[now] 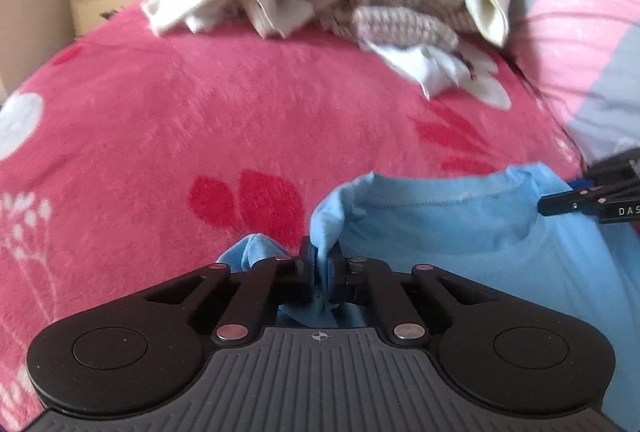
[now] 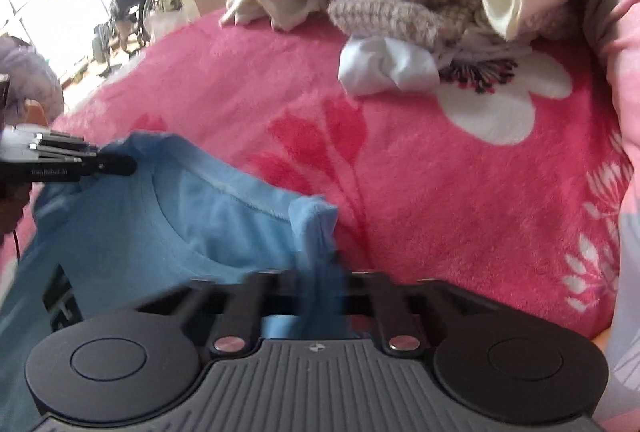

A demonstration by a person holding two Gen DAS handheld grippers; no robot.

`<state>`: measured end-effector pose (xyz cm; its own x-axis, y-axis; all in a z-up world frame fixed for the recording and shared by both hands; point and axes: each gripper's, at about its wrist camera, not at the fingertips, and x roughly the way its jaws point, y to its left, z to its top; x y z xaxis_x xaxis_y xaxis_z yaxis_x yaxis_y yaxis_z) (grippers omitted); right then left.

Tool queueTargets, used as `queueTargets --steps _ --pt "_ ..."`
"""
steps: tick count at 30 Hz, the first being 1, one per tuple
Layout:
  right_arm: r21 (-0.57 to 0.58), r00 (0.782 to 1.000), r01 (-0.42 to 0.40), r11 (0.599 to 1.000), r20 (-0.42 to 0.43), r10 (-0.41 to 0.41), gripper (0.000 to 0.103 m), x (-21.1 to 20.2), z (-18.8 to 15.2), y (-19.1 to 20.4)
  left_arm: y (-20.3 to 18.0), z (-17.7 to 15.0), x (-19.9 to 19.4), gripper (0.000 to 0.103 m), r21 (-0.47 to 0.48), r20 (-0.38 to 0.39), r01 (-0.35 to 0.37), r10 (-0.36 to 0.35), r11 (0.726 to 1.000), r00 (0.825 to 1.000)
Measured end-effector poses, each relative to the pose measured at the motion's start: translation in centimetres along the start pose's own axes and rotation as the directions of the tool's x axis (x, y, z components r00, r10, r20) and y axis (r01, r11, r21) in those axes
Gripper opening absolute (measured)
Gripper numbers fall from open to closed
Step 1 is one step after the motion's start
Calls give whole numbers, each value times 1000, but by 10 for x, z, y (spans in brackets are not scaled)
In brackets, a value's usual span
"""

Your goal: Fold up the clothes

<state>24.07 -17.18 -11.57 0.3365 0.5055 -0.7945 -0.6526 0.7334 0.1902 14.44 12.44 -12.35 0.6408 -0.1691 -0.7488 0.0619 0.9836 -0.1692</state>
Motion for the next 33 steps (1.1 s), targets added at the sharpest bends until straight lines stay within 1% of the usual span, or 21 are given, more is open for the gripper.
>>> queueTargets --steps 3,6,10,13,17,19,22,25,26,27,28,29,30,31,32,33 --pt "-17 998 20 1000 58 -19 7 -12 5 10 0 9 -15 2 -19 80 -54 55 998 995" --pt "-25 993 47 999 106 -44 6 -14 15 15 2 26 -22 2 -30 121 -100 103 994 987" --pt "28 986 66 997 153 -69 6 -8 35 9 6 54 -26 2 -41 173 -159 164 986 971" --pt "66 978 80 995 188 -92 6 -2 55 -2 10 80 -20 2 -38 209 -195 198 980 958" --pt "103 966 93 990 232 -115 6 8 82 -16 12 113 1 2 -2 231 -242 236 970 944" --pt "113 962 102 988 241 -126 6 18 93 -21 14 123 15 2 12 237 -264 253 965 938" --pt "132 958 111 985 249 -141 6 38 106 -29 20 135 41 2 16 239 -298 285 955 928" --pt "151 960 115 982 235 -149 7 63 112 -36 26 133 70 3 31 213 -337 324 941 922" --pt "151 966 113 982 214 -144 12 73 112 -38 26 128 81 4 41 178 -340 328 940 928" --pt "153 971 111 982 194 -140 19 81 111 -39 27 124 92 6 51 143 -342 332 938 932" --pt "163 973 112 980 185 -142 25 85 109 -40 26 119 96 8 60 133 -349 339 935 931" --pt "172 974 113 979 175 -144 36 88 107 -42 25 113 101 10 68 123 -357 347 932 930" --pt "183 975 113 977 169 -145 41 90 105 -44 24 108 105 17 77 113 -364 355 928 928" --pt "199 973 104 975 183 -141 43 82 104 -45 24 108 101 32 65 112 -364 356 929 928" --pt "215 970 94 972 198 -137 49 75 103 -46 25 107 96 39 54 112 -365 357 930 927" --pt "230 968 84 970 213 -134 55 67 101 -48 28 109 87 45 23 112 -353 348 935 931"
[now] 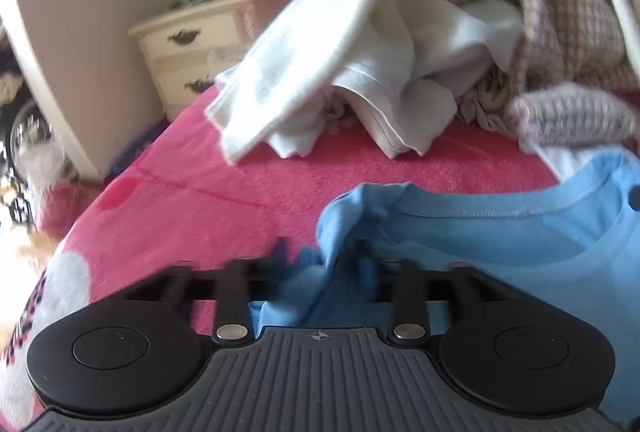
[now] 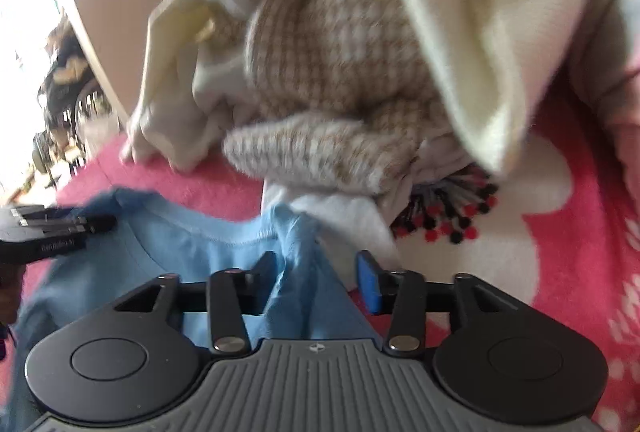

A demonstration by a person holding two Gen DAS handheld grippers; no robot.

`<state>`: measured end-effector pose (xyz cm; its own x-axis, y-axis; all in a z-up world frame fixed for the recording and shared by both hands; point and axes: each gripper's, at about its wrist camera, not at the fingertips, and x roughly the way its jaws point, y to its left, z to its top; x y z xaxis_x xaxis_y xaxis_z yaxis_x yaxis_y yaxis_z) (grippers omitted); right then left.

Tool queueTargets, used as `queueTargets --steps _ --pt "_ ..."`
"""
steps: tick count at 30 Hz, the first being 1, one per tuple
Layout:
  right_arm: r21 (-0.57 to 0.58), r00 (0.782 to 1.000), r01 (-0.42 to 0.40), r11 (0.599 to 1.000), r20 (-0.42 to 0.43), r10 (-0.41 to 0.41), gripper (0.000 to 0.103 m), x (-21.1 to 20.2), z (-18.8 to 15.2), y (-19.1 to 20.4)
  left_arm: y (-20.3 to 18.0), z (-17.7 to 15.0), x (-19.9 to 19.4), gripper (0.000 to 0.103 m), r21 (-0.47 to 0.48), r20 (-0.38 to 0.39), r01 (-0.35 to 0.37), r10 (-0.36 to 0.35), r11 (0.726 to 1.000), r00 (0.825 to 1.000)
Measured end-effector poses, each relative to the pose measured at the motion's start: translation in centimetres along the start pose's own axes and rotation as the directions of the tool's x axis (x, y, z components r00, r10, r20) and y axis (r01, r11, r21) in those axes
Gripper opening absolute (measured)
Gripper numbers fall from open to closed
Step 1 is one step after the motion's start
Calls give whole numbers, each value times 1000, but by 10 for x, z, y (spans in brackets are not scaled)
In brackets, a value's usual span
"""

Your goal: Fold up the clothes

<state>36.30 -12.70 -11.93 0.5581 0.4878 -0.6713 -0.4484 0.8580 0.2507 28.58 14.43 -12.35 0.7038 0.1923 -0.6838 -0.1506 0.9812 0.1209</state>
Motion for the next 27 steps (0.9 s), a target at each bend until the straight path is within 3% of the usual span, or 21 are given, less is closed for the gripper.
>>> queueTargets --steps 6,10,14,17,19,23,25,27 --pt "47 996 -66 997 69 63 56 -89 19 4 51 20 -76 51 -222 51 49 -38 974 998" --pt "-1 985 -140 990 101 140 56 -181 12 28 86 5 -171 59 -280 71 131 -116 951 991" --pt "-58 971 -220 974 81 224 59 -258 -23 61 103 -47 -252 77 -202 -5 196 -201 960 980" --pt "-38 959 -280 959 18 281 59 -291 -67 81 100 -98 -294 79 -140 -123 228 -245 964 962" --pt "-17 950 -311 950 -36 311 59 -301 -103 98 87 -139 -304 78 -86 -241 222 -236 971 941" --pt "-43 936 -335 941 -131 327 56 -306 -176 137 65 -206 -301 70 48 -398 244 -205 969 894" --pt "-99 936 -326 940 -176 306 55 -302 -207 157 61 -225 -295 62 81 -440 245 -186 966 879" --pt "-132 953 -252 959 -206 222 52 -297 -229 168 61 -235 -289 59 100 -464 229 -158 968 872"
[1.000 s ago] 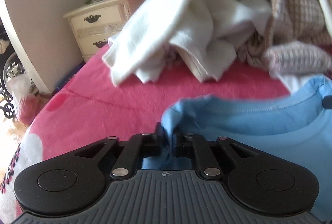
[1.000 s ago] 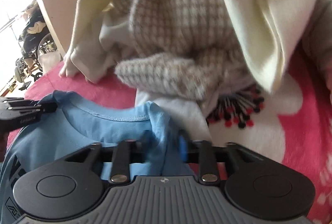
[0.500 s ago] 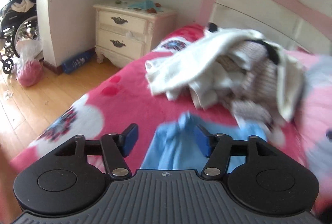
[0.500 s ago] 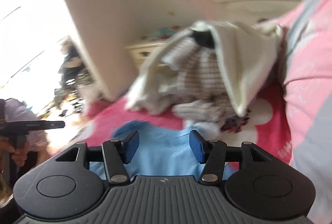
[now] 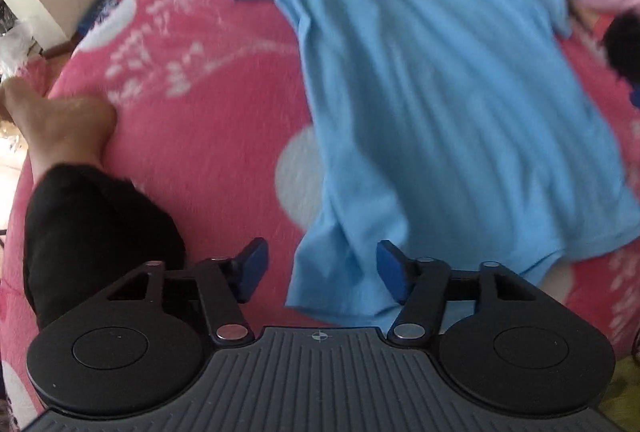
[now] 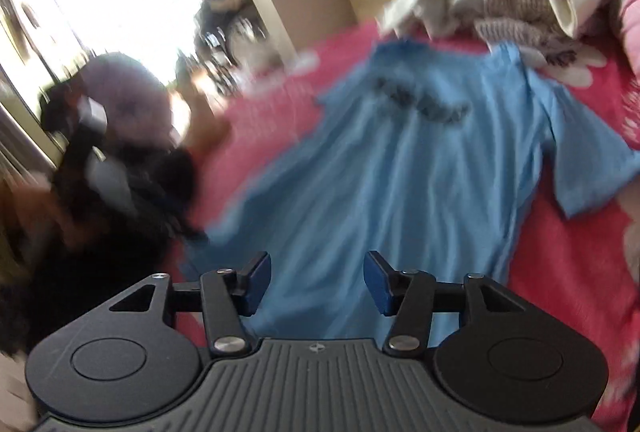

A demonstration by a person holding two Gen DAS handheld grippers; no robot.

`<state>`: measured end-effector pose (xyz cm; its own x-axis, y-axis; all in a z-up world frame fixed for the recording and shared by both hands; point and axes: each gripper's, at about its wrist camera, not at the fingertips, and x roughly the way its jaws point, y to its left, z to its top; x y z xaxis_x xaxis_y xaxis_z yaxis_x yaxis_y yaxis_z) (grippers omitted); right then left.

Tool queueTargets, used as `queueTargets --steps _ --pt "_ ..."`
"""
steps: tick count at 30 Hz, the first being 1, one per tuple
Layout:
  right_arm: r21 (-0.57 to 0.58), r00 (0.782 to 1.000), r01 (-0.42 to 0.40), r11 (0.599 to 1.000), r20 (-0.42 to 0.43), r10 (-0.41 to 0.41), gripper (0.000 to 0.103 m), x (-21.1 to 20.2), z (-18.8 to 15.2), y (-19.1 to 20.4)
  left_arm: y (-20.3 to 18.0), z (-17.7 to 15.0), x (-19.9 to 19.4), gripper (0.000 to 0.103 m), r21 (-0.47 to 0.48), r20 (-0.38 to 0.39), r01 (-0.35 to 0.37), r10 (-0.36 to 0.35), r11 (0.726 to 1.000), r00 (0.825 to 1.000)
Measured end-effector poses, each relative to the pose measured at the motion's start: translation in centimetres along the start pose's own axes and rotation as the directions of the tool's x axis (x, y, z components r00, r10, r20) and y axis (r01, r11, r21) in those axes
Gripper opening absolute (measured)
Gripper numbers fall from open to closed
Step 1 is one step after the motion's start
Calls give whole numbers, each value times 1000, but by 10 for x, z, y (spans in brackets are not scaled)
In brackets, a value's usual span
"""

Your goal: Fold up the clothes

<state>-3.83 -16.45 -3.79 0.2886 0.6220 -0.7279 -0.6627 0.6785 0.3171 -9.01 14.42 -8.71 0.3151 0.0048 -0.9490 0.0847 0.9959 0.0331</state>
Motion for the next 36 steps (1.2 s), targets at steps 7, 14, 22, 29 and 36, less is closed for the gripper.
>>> queueTargets --steps 7,14,22,29,36 --pt "379 963 267 886 -137 -232 53 -2 -53 -45 23 -2 13 59 -53 -6 -10 10 999 1000" --pt "492 952 288 822 -243 -189 53 15 -70 -71 38 -13 30 56 -112 -45 59 -65 992 997" --pt "498 956 253 829 -261 -135 36 20 -76 -69 27 -9 37 50 -24 -77 77 -79 997 994" --pt "457 960 230 859 -249 -126 5 19 -77 -62 31 -4 46 35 -60 -68 53 -57 997 996" --pt "454 968 208 867 -220 -117 4 13 -78 -62 51 1 48 35 -155 -65 101 -112 983 992"
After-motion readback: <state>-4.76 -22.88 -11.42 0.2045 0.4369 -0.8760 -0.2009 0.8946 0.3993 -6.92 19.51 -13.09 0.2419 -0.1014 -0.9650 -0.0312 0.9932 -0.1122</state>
